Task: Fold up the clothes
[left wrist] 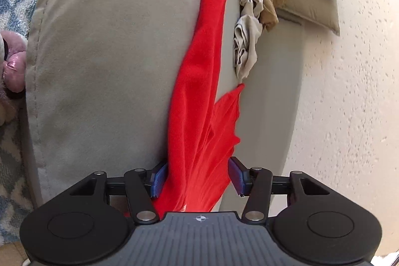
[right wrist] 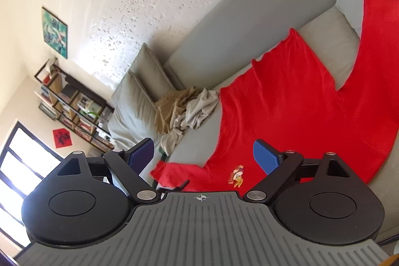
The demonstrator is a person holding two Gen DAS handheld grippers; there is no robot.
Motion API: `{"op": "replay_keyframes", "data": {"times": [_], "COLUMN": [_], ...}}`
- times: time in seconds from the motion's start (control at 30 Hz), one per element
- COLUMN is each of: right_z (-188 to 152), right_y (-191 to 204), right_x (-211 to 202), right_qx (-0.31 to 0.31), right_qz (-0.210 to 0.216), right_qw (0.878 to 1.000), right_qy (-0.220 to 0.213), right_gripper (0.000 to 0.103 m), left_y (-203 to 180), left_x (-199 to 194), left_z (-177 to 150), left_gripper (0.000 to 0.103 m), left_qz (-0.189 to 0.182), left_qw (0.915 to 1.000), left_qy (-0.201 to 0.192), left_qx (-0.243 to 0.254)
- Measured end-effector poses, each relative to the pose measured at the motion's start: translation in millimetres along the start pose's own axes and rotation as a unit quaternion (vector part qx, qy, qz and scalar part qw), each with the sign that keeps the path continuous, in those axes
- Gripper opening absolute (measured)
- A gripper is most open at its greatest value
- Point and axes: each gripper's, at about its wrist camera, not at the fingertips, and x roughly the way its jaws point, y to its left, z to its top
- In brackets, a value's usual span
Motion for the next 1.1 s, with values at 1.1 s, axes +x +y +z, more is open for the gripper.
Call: {"op": "replay_keyframes", "data": {"times": [1.1], "right_z": [-15.8], "right_y": [-14.8], "right_x": [36.2], "right_qx": [0.013], "right_qz": [-0.036], "right_qw": [0.998], "right_qy": [0.051], "right_gripper": [0.091], "left_y": [-86.5], "left_x": [-69.1], "left_z": [7.6], "left_gripper": [0.039], "left_qz": [0.168], "left_qw": [0.9412], "left_qy": [-0.116], "left_qx": [0.269]}}
